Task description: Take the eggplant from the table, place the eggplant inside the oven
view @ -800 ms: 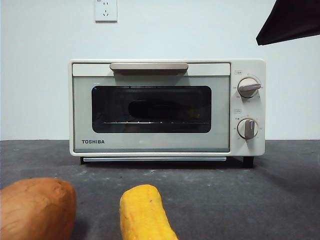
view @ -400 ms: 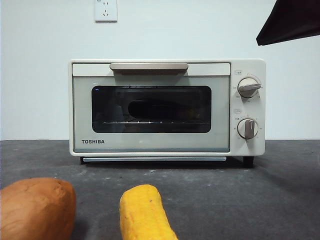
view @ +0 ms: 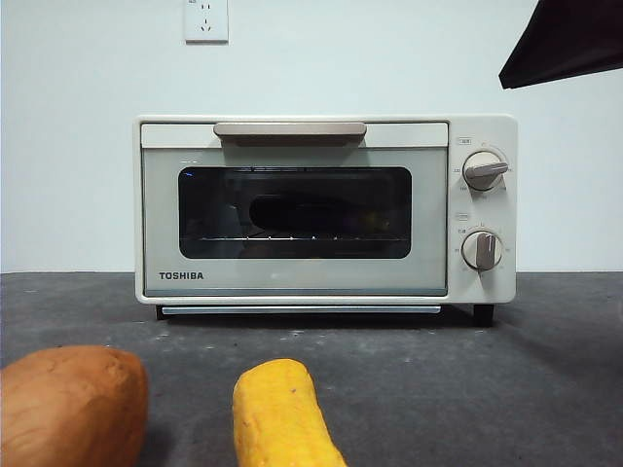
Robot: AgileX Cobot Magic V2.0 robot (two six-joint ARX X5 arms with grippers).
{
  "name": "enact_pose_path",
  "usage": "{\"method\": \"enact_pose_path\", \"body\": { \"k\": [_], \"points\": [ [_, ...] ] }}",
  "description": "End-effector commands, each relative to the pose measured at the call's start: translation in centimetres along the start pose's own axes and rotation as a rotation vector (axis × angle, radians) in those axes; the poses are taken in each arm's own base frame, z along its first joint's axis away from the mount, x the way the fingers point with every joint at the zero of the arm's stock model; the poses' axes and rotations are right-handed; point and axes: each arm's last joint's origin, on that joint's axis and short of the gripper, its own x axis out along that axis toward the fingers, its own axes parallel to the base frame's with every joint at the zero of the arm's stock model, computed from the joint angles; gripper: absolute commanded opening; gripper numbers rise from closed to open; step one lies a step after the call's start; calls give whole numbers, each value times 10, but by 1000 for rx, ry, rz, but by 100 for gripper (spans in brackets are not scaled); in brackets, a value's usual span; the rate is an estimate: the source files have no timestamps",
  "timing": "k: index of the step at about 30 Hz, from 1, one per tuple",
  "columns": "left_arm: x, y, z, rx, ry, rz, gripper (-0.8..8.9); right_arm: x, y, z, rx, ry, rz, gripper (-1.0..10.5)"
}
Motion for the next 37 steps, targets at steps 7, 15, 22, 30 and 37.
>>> {"method": "enact_pose_path", "body": {
  "k": [7, 15, 22, 30, 37],
  "points": [
    [2, 1, -5, -1, 19, 1, 8, 0, 1, 3, -68, -12, -15, 4],
    [2, 1, -5, -1, 19, 1, 8, -24, -38, 16, -145, -142, -162, 4],
    [2, 1, -5, -1, 19, 1, 8, -44, -78, 7, -50, -242, -275, 4],
    [2, 1, -5, -1, 19, 1, 8, -41, -94, -42, 45, -192, -383, 4],
    [2, 1, -5, -1, 19, 1, 8, -32, -95, -83, 94, -138, -388, 4]
  ]
}}
